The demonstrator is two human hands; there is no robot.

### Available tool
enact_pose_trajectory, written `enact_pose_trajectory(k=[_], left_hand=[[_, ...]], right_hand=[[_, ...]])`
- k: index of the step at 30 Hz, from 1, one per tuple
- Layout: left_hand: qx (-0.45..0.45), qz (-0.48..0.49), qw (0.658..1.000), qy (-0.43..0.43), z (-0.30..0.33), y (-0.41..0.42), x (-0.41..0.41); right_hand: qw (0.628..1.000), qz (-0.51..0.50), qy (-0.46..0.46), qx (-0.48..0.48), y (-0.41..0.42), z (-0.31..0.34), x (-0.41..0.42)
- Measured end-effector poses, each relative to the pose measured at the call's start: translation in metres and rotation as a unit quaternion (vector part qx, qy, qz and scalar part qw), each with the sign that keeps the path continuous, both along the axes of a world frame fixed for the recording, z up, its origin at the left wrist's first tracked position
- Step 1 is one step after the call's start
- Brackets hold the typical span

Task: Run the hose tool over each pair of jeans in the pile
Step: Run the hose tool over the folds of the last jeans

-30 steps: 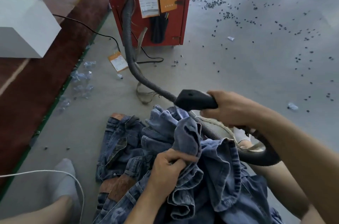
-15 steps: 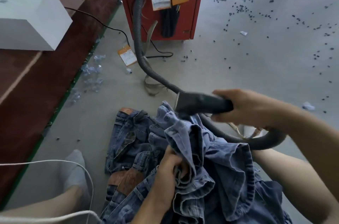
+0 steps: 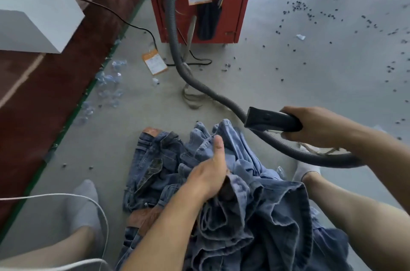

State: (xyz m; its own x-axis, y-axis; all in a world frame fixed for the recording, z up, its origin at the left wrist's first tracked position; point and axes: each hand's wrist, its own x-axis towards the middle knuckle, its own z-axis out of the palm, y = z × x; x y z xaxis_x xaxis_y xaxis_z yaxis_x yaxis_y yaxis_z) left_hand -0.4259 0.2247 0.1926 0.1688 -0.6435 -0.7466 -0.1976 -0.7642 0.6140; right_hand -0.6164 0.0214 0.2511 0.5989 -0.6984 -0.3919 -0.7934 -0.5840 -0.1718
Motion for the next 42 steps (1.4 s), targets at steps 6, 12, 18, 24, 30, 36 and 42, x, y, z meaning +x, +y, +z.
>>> enact_pose_trajectory(k=[6, 12, 18, 24, 30, 36, 42], left_hand=[[0.109, 0.008, 0.975, -0.192, -0.043, -0.027, -0.038], [0.053, 0.035, 0.994, -0.087, -0.063, -0.033, -0.033], [-0.172, 0.079, 0.982, 0.016, -0.039, 0.014, -0.047], [-0.287, 0.035, 0.957, -0.010, -0.023, 0.077, -0.058], [-0.338, -0.046, 0.930, -0.134, -0.034, 0.081, -0.060], [-0.388, -0.026, 0.906, -0.167, -0.037, 0.075, -0.052], [-0.371, -0.045, 0.913, -0.161, -0.037, 0.068, -0.049]], right_hand=[[0.999, 0.007, -0.034, 0.024, 0.003, 0.002, 0.003], [0.998, 0.038, -0.024, 0.052, 0.011, 0.002, 0.004], [0.997, 0.005, -0.054, 0.062, 0.007, 0.030, -0.014], [0.989, -0.010, -0.038, 0.139, 0.008, 0.062, -0.054], [0.992, 0.005, 0.001, 0.127, 0.008, 0.069, -0.079], [0.988, 0.052, 0.028, 0.141, 0.013, 0.076, -0.080], [0.967, 0.131, 0.059, 0.212, 0.062, 0.072, -0.027]])
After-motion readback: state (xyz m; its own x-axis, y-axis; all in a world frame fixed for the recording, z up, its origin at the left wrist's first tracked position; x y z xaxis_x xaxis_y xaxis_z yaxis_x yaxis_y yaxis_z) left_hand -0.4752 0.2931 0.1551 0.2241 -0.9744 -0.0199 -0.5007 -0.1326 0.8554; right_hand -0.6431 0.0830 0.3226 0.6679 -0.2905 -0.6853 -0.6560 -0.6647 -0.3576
